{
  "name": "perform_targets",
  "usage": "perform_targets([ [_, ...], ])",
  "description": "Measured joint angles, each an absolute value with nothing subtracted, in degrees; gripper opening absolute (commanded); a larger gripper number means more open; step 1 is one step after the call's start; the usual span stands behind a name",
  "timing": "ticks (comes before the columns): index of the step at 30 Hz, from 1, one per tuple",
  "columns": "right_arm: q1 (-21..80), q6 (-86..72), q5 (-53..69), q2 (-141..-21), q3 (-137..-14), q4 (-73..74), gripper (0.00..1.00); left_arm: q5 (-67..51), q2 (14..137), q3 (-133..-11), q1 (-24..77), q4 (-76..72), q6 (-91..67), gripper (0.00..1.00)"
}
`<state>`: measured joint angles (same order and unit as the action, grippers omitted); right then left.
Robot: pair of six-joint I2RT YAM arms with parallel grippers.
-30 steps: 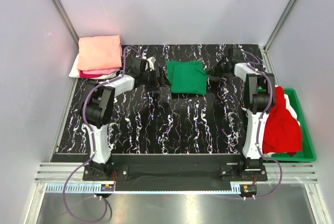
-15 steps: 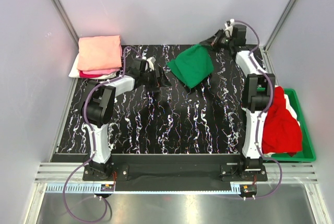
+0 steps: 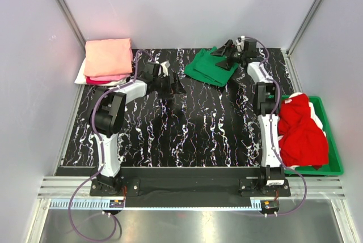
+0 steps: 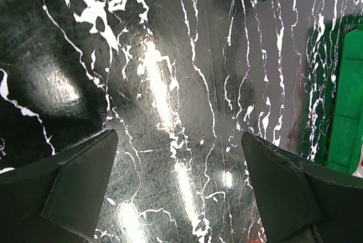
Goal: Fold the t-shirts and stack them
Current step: Fold the tshirt
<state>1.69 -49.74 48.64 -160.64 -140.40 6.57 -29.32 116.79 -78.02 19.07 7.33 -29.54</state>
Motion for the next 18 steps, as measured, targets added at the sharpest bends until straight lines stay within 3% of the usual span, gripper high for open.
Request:
perform_targets([
  [11,2.1,-42.8,38.7,-133.0,-95.8,0.2,0.96,-29.3,110.5,-68.9,19.4,6.0,-30.1,0.95],
  [18,9.6,-44.1,33.9,-121.7,-73.3,-11.8,0.95,-29.2,99.4,-59.2,19.9,6.0,-30.2,0.95],
])
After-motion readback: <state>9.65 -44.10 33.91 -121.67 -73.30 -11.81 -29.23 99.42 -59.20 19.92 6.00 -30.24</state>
